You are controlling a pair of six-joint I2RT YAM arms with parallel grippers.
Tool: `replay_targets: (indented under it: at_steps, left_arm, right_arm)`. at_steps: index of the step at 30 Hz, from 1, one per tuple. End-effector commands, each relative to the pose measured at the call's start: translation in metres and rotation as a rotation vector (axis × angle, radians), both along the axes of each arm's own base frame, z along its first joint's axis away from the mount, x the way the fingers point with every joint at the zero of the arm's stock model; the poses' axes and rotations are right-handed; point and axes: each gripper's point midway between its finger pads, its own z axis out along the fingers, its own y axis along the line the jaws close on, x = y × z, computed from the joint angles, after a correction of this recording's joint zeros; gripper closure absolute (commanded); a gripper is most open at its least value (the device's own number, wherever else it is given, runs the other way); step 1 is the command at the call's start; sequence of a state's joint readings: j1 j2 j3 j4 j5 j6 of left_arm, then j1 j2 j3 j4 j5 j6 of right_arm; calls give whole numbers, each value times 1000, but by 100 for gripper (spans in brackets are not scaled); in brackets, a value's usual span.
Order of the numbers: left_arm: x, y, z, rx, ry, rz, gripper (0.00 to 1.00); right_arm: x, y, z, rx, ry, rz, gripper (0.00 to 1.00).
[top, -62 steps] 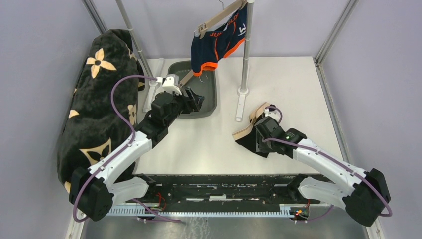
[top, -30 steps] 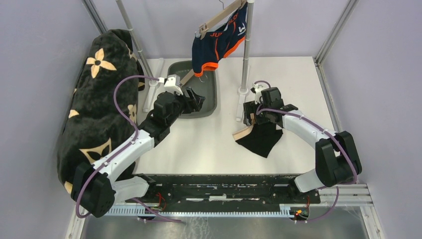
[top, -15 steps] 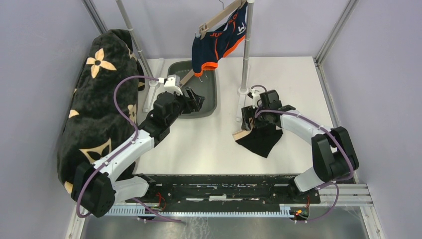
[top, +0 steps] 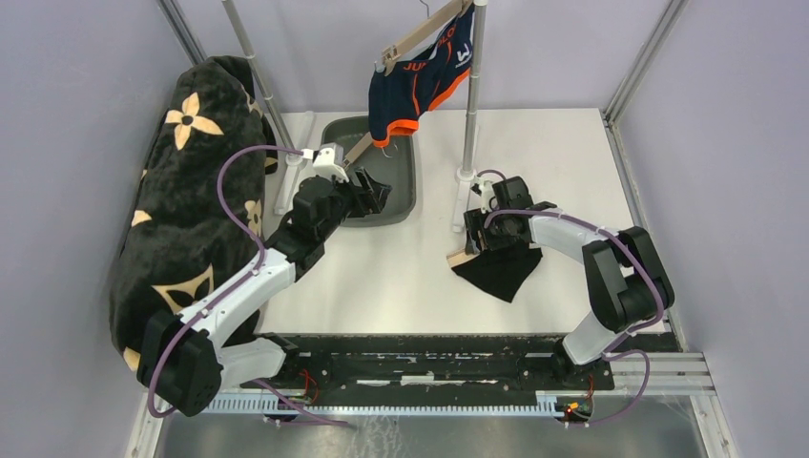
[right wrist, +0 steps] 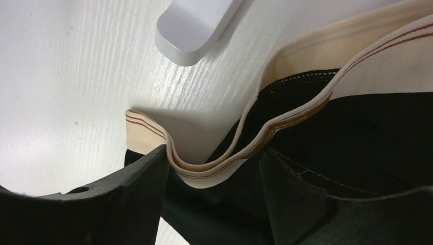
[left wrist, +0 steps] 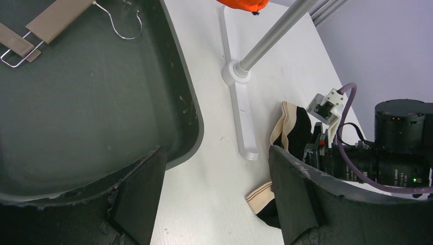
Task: Clip the underwear to the hanger
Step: Adjust the underwear at the center of the board.
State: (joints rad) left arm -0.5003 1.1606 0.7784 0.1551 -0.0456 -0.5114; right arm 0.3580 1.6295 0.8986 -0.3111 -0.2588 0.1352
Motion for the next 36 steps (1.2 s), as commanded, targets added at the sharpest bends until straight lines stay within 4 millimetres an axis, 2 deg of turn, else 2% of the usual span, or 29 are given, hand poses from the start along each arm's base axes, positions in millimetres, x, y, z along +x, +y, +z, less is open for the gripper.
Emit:
replay_targets:
  at_steps: [1,7,12,14,16,18,26,36]
  left_arm:
    - [4,-3,13,-45,-38,-3,20]
    - [5,-3,11,-47,-33,-4,20]
    - [7,-3,9,-44,-30,0,20]
    - [7,-3,8,-41,-28,3,20]
    - [8,-2,7,-36,-25,9,20]
    - [9,-1,6,-30,-24,16,20]
    - [13,2,2,-23,-21,41,20]
    - [17,11,4,-106,-105,95,20]
  right_arm:
    - [24,6,17,29,-91,-22,28]
    - [31,5,14,19,-96,-48,35]
    - [36,9,6,33,-68,-63,49]
    - [35,11,2,39,-54,-67,59]
    - [33,13,5,54,-44,-73,73]
    - [31,16,12,91,-57,-93,97]
    - [27,27,54,195,-183,-8,99]
    - [28,23,96,319,-285,27,100]
